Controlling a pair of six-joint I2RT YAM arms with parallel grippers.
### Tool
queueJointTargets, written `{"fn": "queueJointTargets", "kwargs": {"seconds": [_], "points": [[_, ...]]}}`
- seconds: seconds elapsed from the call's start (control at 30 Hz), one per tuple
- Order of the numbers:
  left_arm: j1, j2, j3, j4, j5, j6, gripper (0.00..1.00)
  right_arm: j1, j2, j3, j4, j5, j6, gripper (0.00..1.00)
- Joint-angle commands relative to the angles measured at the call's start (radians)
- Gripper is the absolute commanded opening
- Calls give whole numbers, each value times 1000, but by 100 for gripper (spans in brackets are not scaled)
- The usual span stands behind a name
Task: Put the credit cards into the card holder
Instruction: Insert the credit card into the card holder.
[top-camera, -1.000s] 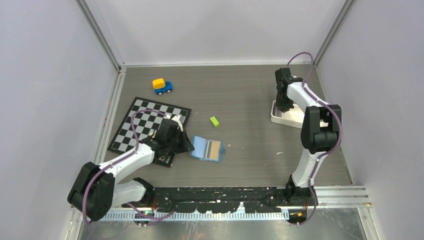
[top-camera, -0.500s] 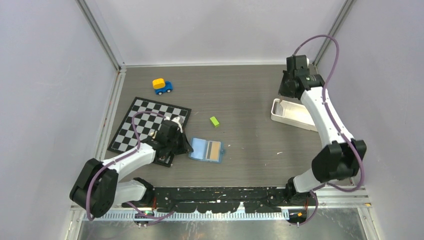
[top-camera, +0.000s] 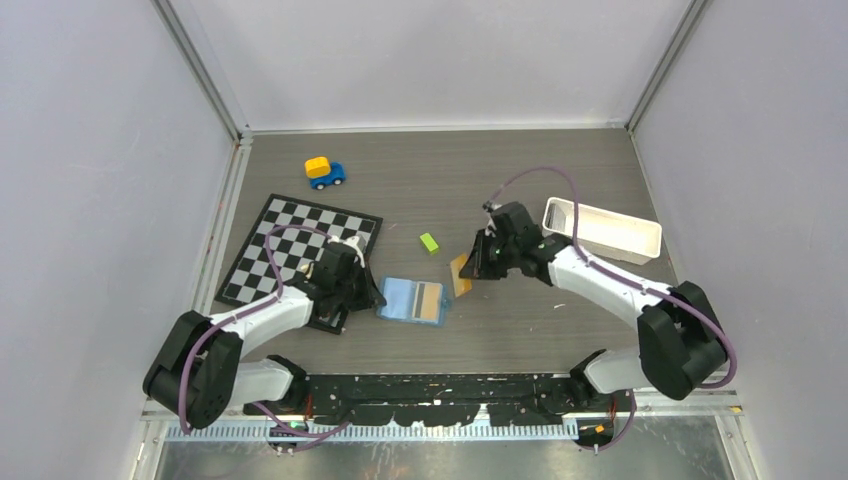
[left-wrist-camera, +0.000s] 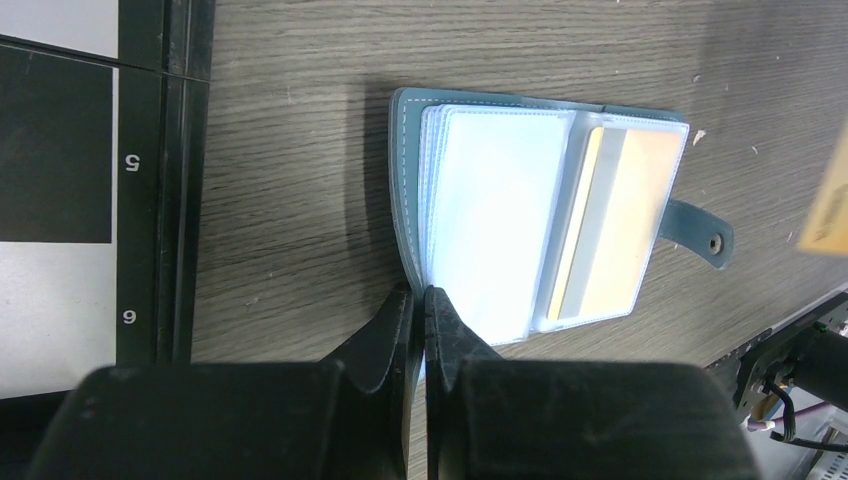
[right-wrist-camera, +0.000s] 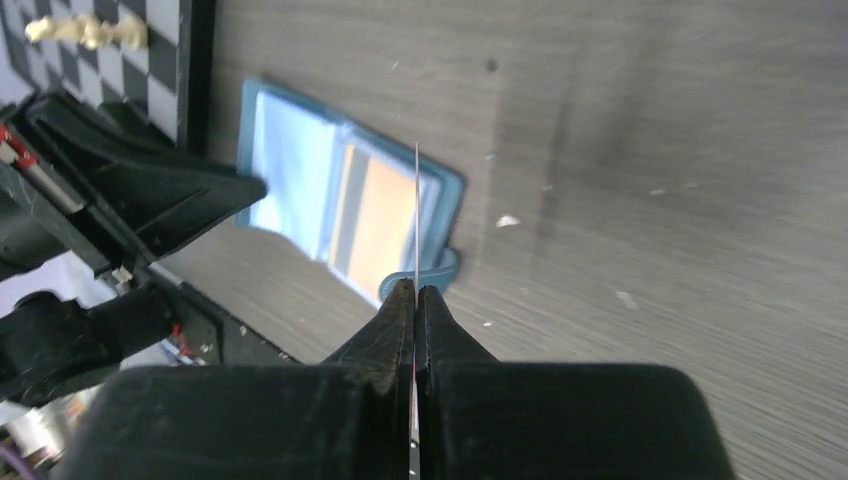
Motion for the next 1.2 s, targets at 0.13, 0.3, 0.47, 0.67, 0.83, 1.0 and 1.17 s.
{"fn": "queueJointTargets", "kwargs": {"seconds": [0.13,0.3,0.47,0.67,0.83,1.0,1.17], "points": [[7,6,-17,22,19,-6,0,125,80,-161,513,-186,245,1],[7,1,-21,21,18,-8,0,142,150,-199,648,-234,306,0],[7,2,-20,20,19,-9,0,155,224,-217,727,-252,345,1],[8,0,-20,16,17,-9,0,165,274,-240,785,-254,383,0],[8,3,-20,19,18,-8,0,172,297,-247,806,-253,398,0],[9,6,-20,21,21,-7,0,175,325,-245,824,-253,402,0],[8,3,-19,19,22,-7,0,177,355,-247,833,-239,408,0]]}}
